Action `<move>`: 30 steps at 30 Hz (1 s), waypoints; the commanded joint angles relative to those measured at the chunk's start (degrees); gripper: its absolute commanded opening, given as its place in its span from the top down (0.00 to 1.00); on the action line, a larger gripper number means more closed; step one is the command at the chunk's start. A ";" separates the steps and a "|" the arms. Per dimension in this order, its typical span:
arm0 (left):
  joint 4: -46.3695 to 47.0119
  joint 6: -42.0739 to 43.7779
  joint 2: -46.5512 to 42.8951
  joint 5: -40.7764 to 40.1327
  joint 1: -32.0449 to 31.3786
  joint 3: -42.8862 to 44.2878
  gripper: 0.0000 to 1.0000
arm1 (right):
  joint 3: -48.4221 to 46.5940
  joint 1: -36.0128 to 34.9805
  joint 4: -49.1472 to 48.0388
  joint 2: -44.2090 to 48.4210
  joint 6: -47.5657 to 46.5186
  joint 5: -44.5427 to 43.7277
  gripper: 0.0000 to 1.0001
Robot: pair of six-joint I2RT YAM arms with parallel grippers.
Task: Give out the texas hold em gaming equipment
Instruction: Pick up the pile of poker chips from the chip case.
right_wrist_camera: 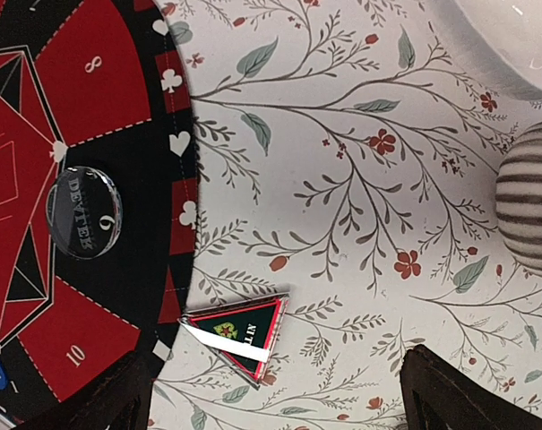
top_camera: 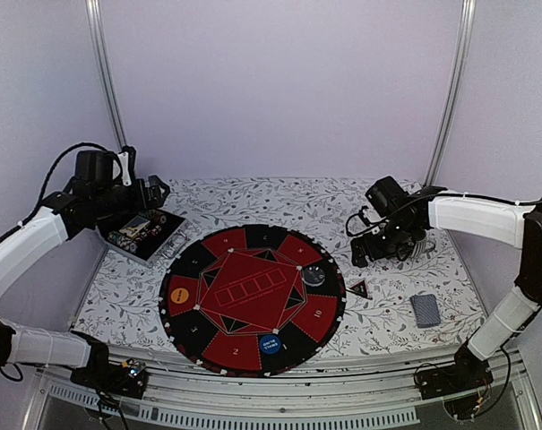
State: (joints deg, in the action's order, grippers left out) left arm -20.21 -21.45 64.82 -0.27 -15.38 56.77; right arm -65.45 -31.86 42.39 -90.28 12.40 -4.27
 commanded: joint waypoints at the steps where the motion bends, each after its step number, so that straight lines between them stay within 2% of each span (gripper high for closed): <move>1: -0.40 -0.27 2.13 -0.36 2.35 1.59 0.02 | -2.78 -0.22 0.76 -3.36 -1.21 -3.72 0.01; 8: -0.63 -0.84 11.26 0.59 7.56 4.37 0.02 | -3.37 -0.52 -1.09 -2.70 -5.83 -2.81 0.01; 14: -9.76 4.23 19.04 -0.80 11.29 13.61 0.03 | -7.33 -0.40 -1.71 -3.76 -10.67 -3.18 0.01; 16: -14.65 7.17 21.97 -2.72 11.35 17.37 0.11 | -7.30 -0.43 -2.67 -3.92 -11.11 -1.87 0.01; 19: -21.51 10.30 26.04 -9.97 11.39 20.85 0.22 | -6.83 -0.40 -4.13 -4.30 -11.75 -1.53 0.01; 21: -24.32 11.77 28.79 -14.53 11.40 21.19 0.28 | -6.82 -0.44 -4.10 -4.55 -11.79 -1.40 0.01; 26: -29.11 14.88 35.57 -19.78 11.70 22.28 0.48 | -6.22 -0.40 -4.48 -4.29 -11.79 -1.19 0.01; 30: -29.84 16.60 39.98 -21.93 11.98 23.29 0.50 | -6.05 -0.40 -4.64 -4.21 -11.79 -0.66 0.01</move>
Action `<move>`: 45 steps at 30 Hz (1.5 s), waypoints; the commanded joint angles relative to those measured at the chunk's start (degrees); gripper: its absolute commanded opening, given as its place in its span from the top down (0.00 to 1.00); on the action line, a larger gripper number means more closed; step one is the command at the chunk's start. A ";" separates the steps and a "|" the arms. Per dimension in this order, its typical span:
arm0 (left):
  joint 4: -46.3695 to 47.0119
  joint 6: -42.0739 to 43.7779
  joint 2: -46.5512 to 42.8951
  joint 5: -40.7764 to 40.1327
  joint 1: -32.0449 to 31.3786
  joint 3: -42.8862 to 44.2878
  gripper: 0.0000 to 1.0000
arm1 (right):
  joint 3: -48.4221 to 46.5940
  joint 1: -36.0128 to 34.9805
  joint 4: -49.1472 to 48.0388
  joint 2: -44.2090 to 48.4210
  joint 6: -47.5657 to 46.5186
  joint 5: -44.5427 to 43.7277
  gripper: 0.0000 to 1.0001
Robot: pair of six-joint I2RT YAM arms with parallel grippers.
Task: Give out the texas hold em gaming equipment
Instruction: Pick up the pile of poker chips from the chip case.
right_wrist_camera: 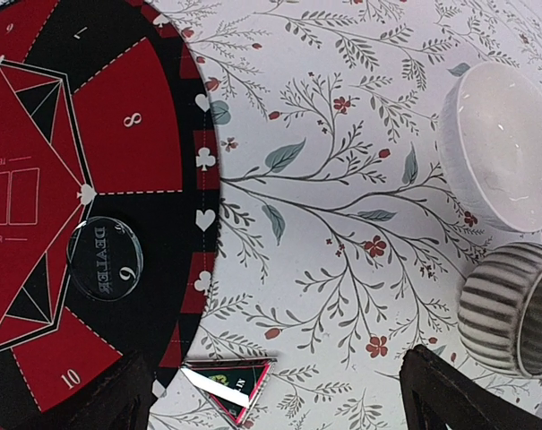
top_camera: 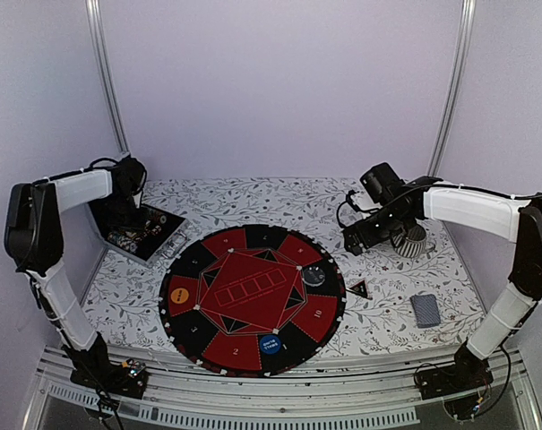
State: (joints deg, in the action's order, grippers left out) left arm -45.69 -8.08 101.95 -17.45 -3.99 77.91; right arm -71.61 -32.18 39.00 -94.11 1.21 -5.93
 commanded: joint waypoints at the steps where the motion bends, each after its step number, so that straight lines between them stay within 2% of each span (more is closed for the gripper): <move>1: -4.15 3.48 3.67 -5.54 0.73 2.36 0.50 | 0.20 -0.09 -1.33 -0.38 -0.60 1.07 0.01; 3: -3.27 4.10 5.28 -6.59 0.93 2.69 0.52 | 0.33 -0.07 -1.30 -0.59 -0.60 1.02 0.01; 5: -2.74 4.38 7.03 -7.00 1.22 3.57 0.57 | 0.28 -0.12 -1.35 -0.88 -0.60 1.10 0.01; 10: -1.47 5.54 10.13 -7.76 1.33 5.22 0.61 | 0.43 -0.07 -1.33 -1.51 -0.60 1.16 0.01; 23: -0.03 5.73 14.82 -5.54 3.29 4.49 0.62 | 0.41 -0.08 -1.30 -2.46 -0.61 1.28 0.01; 27: 0.34 5.35 13.64 -2.51 2.93 3.14 0.65 | 0.38 -0.07 -1.26 -2.48 -0.60 1.19 0.01; 38: 1.71 5.48 7.81 -0.56 1.59 -0.55 0.67 | 0.16 -0.08 -1.13 -2.92 -0.60 1.31 0.01; 45: 2.07 6.52 8.48 -3.56 1.61 -0.43 0.64 | 0.10 -0.07 -1.07 -3.09 -0.60 1.42 0.01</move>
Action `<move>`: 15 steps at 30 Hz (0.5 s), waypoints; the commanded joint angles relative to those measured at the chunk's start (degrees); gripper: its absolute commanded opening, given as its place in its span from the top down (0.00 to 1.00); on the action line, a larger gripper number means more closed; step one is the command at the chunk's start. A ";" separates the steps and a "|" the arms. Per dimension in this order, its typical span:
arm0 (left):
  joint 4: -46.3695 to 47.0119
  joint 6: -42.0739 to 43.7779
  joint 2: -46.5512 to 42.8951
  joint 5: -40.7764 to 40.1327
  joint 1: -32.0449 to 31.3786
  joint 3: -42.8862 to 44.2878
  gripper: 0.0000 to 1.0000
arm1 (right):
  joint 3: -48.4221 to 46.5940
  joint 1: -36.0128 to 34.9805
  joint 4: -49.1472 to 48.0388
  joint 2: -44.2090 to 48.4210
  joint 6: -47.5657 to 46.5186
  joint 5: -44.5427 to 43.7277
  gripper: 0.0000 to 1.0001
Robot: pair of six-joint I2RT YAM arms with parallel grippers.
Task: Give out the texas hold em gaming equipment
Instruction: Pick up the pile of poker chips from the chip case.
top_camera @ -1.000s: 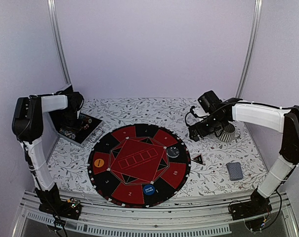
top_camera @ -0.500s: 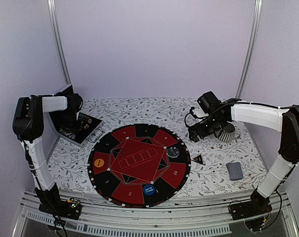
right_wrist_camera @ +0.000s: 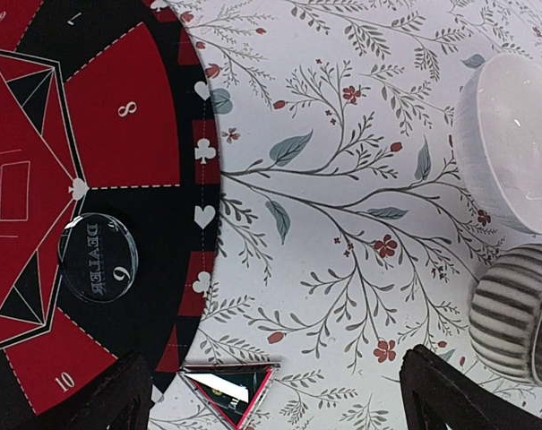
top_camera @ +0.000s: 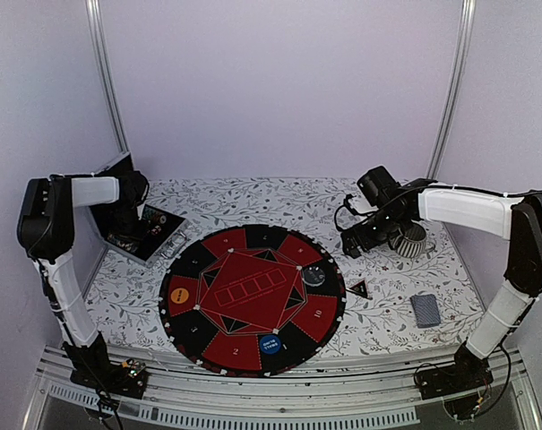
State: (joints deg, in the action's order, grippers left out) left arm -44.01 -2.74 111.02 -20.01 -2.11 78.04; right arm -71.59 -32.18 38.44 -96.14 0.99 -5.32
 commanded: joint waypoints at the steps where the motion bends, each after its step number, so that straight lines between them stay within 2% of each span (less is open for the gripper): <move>1: 0.37 1.33 -0.21 -1.57 -0.20 -0.24 0.63 | 0.00 -0.07 -0.52 -1.07 -0.38 0.85 0.01; 10: 0.06 1.78 3.89 5.09 1.29 2.56 0.61 | 0.12 -0.08 -0.30 -1.11 -0.38 0.66 0.01; 15: -0.46 1.86 4.30 6.71 2.14 2.27 0.63 | 0.12 -0.09 -0.21 -1.04 -0.47 0.58 0.01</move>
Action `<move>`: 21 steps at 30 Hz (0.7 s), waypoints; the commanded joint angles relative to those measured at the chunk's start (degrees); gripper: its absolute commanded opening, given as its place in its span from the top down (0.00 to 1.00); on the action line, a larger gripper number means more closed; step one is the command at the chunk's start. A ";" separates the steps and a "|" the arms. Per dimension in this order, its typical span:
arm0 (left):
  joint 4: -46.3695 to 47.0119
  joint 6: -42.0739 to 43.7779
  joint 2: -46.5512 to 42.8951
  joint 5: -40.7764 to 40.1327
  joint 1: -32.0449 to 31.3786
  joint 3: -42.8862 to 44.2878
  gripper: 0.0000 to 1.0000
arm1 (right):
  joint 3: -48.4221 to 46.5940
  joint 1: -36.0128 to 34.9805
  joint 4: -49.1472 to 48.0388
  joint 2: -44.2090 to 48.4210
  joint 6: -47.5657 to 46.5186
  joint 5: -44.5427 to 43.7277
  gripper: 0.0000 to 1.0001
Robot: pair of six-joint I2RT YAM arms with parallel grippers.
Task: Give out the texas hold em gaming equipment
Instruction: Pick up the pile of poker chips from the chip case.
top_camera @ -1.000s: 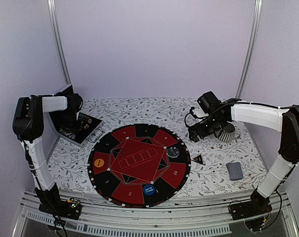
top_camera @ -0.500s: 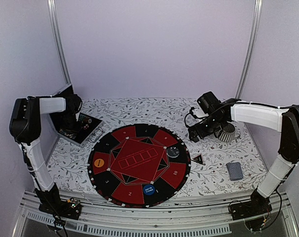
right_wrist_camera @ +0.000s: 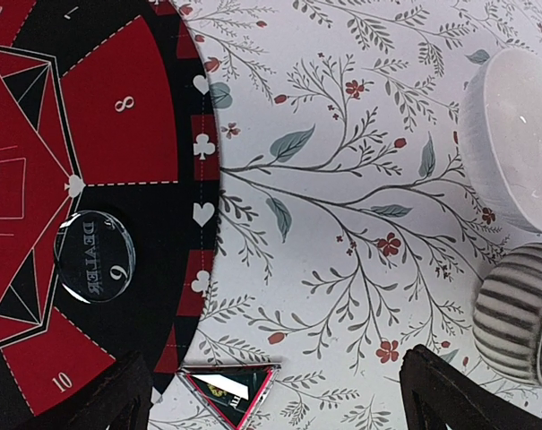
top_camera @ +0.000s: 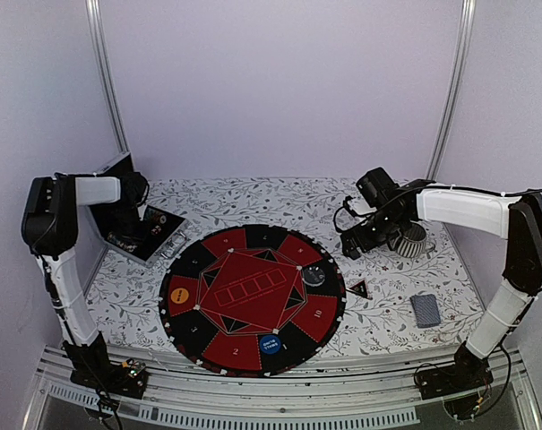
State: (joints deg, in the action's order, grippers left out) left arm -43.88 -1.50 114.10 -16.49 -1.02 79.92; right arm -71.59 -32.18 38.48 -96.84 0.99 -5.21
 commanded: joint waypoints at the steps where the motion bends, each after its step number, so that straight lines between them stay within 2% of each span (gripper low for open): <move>1: -0.69 0.49 1.21 3.33 1.24 0.31 0.63 | 0.07 -0.07 -0.25 -0.37 -1.73 0.40 0.01; 6: -1.69 -0.44 1.65 -1.93 1.66 0.76 0.64 | 0.16 -0.12 -0.28 -0.45 -2.14 0.62 0.01; 14: -2.98 -0.92 1.26 -4.33 1.65 2.02 0.74 | -0.01 -0.07 0.01 -0.51 -2.14 0.83 0.01; 16: -3.85 -1.11 1.06 -3.48 1.63 2.54 0.80 | -0.08 -0.08 0.01 -0.25 -2.14 0.86 0.01; 18: -4.74 -1.38 0.00 -2.32 1.49 3.40 0.98 | -0.19 -0.07 0.02 -0.03 -2.22 0.82 0.01; 21: -4.35 -1.49 -4.43 -1.12 1.20 3.50 1.00 | -0.38 -0.08 0.02 0.53 -2.18 1.11 0.01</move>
State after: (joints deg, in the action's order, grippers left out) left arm -46.87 -2.57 114.30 -18.50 -0.10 81.76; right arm -71.59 -32.18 38.50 -96.86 -0.93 -5.19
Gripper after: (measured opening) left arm 0.168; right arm 0.986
